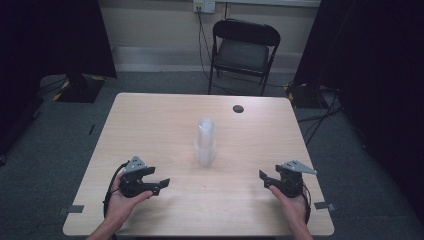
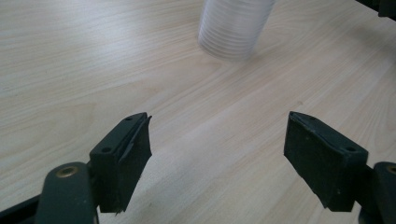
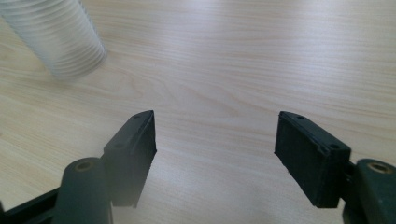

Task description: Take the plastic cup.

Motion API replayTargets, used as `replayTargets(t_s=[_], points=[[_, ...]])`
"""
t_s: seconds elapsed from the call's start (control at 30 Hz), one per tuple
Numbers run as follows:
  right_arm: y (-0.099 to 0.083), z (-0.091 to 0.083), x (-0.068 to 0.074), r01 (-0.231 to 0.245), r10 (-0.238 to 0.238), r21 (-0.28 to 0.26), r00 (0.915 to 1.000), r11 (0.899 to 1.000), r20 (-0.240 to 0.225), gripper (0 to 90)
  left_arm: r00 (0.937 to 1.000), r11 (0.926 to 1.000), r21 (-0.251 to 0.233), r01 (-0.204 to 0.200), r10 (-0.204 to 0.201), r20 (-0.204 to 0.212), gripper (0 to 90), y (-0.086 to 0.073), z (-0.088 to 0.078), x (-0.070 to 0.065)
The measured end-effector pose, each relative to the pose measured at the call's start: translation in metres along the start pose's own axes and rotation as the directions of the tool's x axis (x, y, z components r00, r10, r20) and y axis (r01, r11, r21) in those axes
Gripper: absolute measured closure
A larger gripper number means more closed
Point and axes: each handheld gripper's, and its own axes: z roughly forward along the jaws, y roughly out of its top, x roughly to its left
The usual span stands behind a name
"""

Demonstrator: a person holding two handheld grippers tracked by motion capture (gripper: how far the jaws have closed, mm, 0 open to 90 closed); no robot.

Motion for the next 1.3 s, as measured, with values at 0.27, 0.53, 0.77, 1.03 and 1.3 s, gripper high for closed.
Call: replayTargets(t_s=[0.27,0.53,0.77,1.03,1.3], points=[[0.0,0.004,-0.004,-0.016,0.016,0.001,0.9991,1.0,-0.038,29.7,0.9996,0.9996,0.001,-0.028,0.028,0.005,19.2,0.005,0.004,-0.002],[0.002,0.002,0.001,-0.005,0.005,-0.003,0.999,1.0,-0.045,30.0,0.9982,0.9979,-0.031,-0.058,0.058,0.012,19.5,0.009,-0.001,-0.014],[0.002,-0.005,0.009,0.021,-0.022,-0.014,0.9987,1.0,-0.045,30.0,0.9955,0.9922,-0.084,-0.093,0.094,0.013,20.5,0.021,-0.002,-0.024],[0.001,-0.009,0.009,0.021,-0.023,-0.037,0.9984,0.999,-0.052,30.2,0.9903,0.9826,-0.125,-0.137,0.139,0.005,20.0,0.046,-0.01,-0.031],[0.002,-0.008,0.011,0.022,-0.024,-0.026,0.9975,0.999,-0.066,29.8,0.9792,0.9482,-0.244,-0.203,0.197,-0.047,20.9,0.066,-0.005,-0.029]])
